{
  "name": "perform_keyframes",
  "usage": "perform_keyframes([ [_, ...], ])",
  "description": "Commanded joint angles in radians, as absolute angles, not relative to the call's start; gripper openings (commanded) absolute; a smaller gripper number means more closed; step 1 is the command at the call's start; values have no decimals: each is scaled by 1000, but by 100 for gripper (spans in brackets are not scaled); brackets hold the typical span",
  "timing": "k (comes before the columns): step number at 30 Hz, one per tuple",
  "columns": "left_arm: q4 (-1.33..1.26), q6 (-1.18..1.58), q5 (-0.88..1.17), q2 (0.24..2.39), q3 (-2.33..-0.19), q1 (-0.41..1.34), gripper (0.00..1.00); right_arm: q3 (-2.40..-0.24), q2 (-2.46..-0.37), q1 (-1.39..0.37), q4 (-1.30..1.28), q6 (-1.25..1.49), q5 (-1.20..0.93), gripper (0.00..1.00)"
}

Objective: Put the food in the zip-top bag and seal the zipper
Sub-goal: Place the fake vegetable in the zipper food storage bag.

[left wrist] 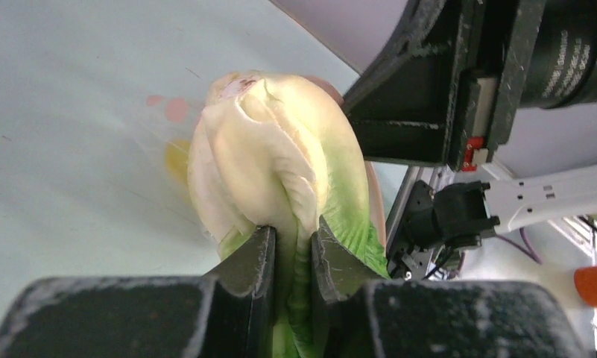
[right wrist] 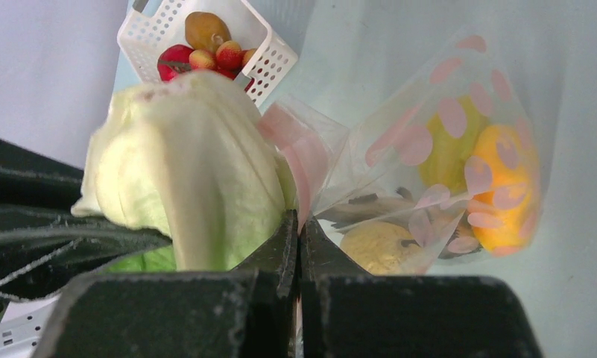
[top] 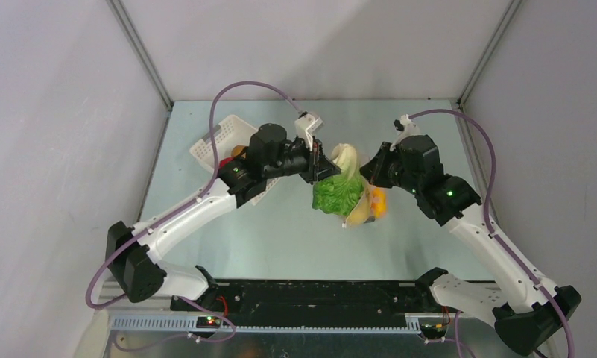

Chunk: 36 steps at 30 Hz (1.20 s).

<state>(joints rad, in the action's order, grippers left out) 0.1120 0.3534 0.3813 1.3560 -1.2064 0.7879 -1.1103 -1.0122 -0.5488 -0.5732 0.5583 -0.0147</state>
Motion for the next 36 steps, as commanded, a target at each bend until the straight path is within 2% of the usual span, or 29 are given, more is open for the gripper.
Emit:
perform_keyframes([
  [1, 256, 246, 511, 1376, -1240, 846, 0, -1133, -984, -558, -414, 569, 38, 0],
  [8, 195, 321, 535, 1392, -1224, 849, 0, -1132, -984, -559, -421, 584, 59, 0],
  [16, 365, 267, 472, 1465, -1332, 867, 0, -1123, -963, -576, -374, 584, 66, 0],
  [18, 426, 253, 399, 1478, -1360, 870, 0, -1097, -947, -582, -320, 545, 23, 0],
  [29, 494, 248, 343, 1541, -1371, 877, 0, -1019, -889, -618, -126, 434, -147, 0],
  [33, 469, 334, 212, 1548, -1392, 875, 0, -1044, -900, -622, -264, 455, -128, 9],
  [36, 414, 413, 192, 1549, -1404, 876, 0, -1055, -905, -623, -450, 502, -28, 11],
])
